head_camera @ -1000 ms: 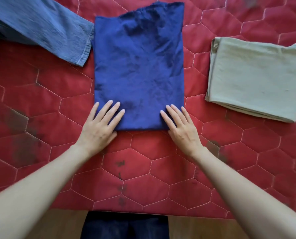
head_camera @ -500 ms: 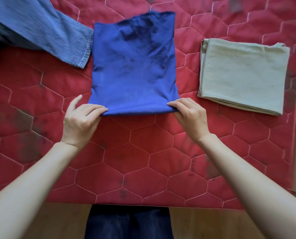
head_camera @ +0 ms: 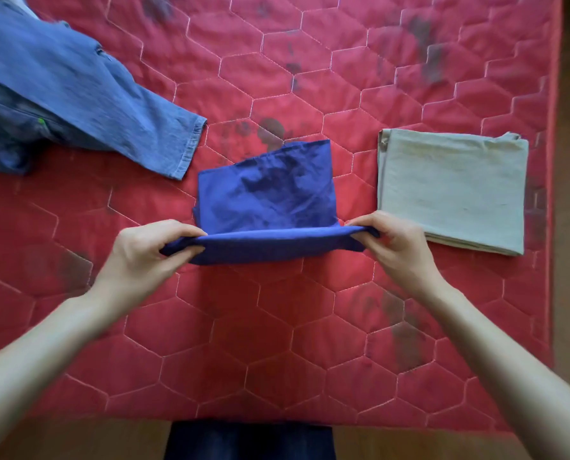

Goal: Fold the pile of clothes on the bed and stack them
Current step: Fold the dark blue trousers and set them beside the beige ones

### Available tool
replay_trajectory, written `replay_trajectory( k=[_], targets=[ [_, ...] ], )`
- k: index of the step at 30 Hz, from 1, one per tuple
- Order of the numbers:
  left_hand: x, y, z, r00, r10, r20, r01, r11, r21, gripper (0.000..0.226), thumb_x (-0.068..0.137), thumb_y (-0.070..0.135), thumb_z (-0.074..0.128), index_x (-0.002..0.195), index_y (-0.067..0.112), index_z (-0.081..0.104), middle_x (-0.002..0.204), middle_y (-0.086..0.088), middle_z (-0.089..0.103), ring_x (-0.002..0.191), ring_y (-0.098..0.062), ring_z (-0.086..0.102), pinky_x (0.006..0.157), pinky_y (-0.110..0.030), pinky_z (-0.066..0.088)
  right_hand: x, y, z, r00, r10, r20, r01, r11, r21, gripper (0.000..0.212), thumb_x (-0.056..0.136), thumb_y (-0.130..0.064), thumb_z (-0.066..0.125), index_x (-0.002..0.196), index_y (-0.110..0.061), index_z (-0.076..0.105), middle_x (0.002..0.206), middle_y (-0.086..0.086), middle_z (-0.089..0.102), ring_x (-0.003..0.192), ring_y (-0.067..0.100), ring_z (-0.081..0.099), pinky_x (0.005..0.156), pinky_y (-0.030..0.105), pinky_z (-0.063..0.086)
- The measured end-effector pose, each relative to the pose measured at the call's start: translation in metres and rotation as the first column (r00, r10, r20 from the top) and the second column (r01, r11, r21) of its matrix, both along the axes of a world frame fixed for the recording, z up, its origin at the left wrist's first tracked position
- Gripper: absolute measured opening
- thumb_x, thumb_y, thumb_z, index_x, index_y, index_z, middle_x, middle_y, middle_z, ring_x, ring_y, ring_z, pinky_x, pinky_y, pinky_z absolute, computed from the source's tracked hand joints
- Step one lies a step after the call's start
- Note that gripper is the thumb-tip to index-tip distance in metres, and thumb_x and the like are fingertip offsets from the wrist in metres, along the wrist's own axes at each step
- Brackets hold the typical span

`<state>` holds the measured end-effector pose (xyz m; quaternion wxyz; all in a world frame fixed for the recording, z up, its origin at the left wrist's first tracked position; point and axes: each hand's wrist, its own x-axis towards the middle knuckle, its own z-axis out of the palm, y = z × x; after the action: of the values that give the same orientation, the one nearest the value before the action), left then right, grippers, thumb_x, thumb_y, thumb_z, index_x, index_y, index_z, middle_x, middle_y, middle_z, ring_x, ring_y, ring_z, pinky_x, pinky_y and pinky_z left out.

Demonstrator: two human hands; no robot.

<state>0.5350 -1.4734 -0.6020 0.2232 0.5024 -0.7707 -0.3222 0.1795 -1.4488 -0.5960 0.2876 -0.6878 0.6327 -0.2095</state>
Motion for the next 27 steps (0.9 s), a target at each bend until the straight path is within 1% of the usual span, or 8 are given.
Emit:
replay_trajectory(
  k=[5, 10, 15, 18, 20, 22, 24, 27],
  targets=[
    [-0.005, -0.073, -0.026, 0.991, 0.135, -0.007, -0.133, 0.980, 0.146, 0.022, 0.075, 0.001, 0.078, 0.094, 0.011, 0.073, 0.077, 0.017, 0.068, 0.074, 0.014, 0.057, 0.072, -0.008, 0.043, 0.011, -0.079, -0.030, 0.972, -0.207, 0.114, 0.200, 0.977, 0.066, 0.013, 0.087, -0.012, 0.067, 0.100, -0.016, 0.071, 0.089, -0.008, 0.070, 0.081, 0.006, 0.063, 0.078, 0.025, 0.050],
    [-0.012, -0.139, -0.077, 0.985, 0.157, 0.076, -0.171, 0.957, 0.235, 0.027, 0.077, 0.000, 0.071, 0.100, 0.016, 0.072, 0.093, 0.002, 0.072, 0.080, 0.006, 0.058, 0.075, -0.001, 0.036, 0.022, -0.156, -0.086, 0.946, -0.323, 0.021, 0.316, 0.935, 0.163, 0.019, 0.087, -0.018, 0.065, 0.106, -0.023, 0.068, 0.093, 0.000, 0.071, 0.089, 0.017, 0.065, 0.081, 0.034, 0.049],
    [-0.020, -0.162, -0.122, 0.962, 0.235, 0.135, -0.267, 0.913, 0.307, 0.026, 0.080, 0.004, 0.069, 0.103, 0.016, 0.072, 0.099, 0.000, 0.071, 0.092, -0.007, 0.059, 0.075, -0.007, 0.035, 0.031, -0.177, -0.130, 0.901, -0.415, -0.123, 0.431, 0.886, 0.170, 0.017, 0.092, -0.027, 0.058, 0.105, -0.025, 0.068, 0.101, -0.005, 0.070, 0.099, 0.017, 0.062, 0.077, 0.026, 0.041],
    [-0.026, -0.156, -0.127, 0.933, 0.293, 0.208, -0.338, 0.912, 0.233, 0.027, 0.083, 0.008, 0.065, 0.110, 0.012, 0.068, 0.109, -0.005, 0.068, 0.101, -0.020, 0.060, 0.088, -0.020, 0.040, 0.040, -0.172, -0.134, 0.874, -0.469, -0.127, 0.482, 0.870, 0.108, 0.021, 0.095, -0.025, 0.054, 0.110, -0.019, 0.067, 0.106, 0.000, 0.068, 0.103, 0.021, 0.059, 0.083, 0.029, 0.040],
    [-0.037, -0.142, -0.122, 0.890, 0.333, 0.312, -0.364, 0.930, 0.046, 0.034, 0.086, 0.011, 0.061, 0.120, 0.008, 0.063, 0.119, -0.012, 0.060, 0.109, -0.031, 0.055, 0.093, -0.038, 0.043, 0.049, -0.165, -0.129, 0.861, -0.468, -0.199, 0.472, 0.881, -0.031, 0.026, 0.095, -0.020, 0.054, 0.118, -0.013, 0.064, 0.114, 0.007, 0.062, 0.109, 0.026, 0.054, 0.090, 0.030, 0.038],
    [-0.055, -0.124, -0.113, 0.891, 0.352, 0.286, -0.339, 0.936, -0.095, 0.039, 0.087, 0.010, 0.058, 0.125, 0.003, 0.059, 0.127, -0.017, 0.055, 0.117, -0.036, 0.051, 0.100, -0.046, 0.041, 0.064, -0.156, -0.123, 0.853, -0.462, -0.243, 0.414, 0.882, -0.224, 0.031, 0.093, -0.014, 0.055, 0.122, -0.007, 0.062, 0.121, 0.013, 0.058, 0.113, 0.030, 0.053, 0.098, 0.037, 0.039],
    [-0.080, -0.102, -0.109, 0.913, 0.318, 0.254, -0.284, 0.945, -0.161, 0.041, 0.089, 0.011, 0.053, 0.129, 0.003, 0.056, 0.136, -0.018, 0.052, 0.130, -0.036, 0.045, 0.109, -0.050, 0.034, 0.086, -0.142, -0.121, 0.882, -0.400, -0.249, 0.301, 0.885, -0.355, 0.032, 0.090, -0.008, 0.055, 0.121, -0.004, 0.063, 0.126, 0.016, 0.058, 0.120, 0.033, 0.053, 0.106, 0.048, 0.037],
    [-0.113, -0.073, -0.118, 0.920, 0.241, 0.310, -0.198, 0.966, -0.164, 0.047, 0.091, 0.010, 0.045, 0.137, 0.003, 0.049, 0.147, -0.014, 0.043, 0.141, -0.031, 0.033, 0.116, -0.053, 0.020, 0.127, -0.124, -0.130, 0.937, -0.175, -0.302, 0.061, 0.934, -0.351, 0.034, 0.090, -0.010, 0.057, 0.122, -0.009, 0.064, 0.134, 0.015, 0.056, 0.130, 0.031, 0.048, 0.111, 0.055, 0.030]
  ],
)
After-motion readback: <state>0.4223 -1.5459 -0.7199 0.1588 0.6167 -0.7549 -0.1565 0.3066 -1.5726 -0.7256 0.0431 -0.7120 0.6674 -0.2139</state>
